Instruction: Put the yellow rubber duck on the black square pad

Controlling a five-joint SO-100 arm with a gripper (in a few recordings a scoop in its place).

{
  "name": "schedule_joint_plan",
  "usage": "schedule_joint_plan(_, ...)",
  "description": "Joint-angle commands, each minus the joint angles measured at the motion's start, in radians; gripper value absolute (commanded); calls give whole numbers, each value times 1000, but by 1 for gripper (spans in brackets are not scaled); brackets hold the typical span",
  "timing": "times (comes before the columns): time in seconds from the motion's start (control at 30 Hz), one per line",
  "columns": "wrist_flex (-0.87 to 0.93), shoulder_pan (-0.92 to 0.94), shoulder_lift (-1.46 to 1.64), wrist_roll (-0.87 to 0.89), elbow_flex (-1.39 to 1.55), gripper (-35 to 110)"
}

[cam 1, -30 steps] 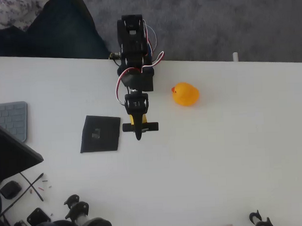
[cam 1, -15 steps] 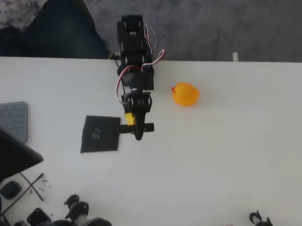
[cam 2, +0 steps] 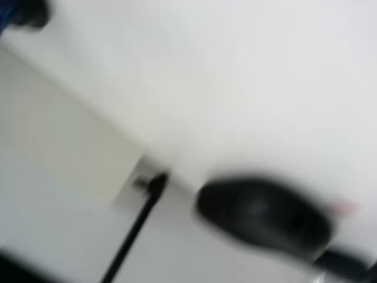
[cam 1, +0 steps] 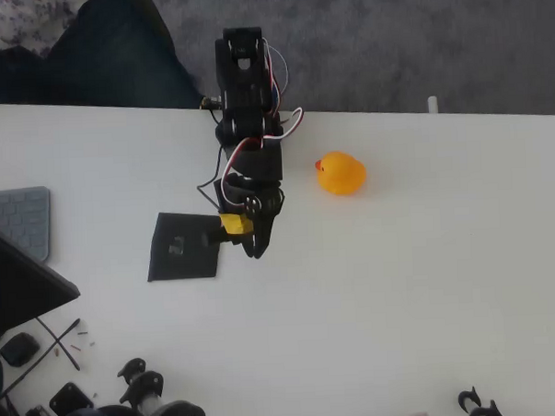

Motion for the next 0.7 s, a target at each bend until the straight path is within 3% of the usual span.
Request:
schedule_joint_plan(0.0, 49, -17, 21, -75, 29, 4)
schedule_joint_plan(0.33, 167, -17, 34, -87, 51, 4)
schedule_joint_plan(0.67, 156, -2, 34, -87, 37, 4)
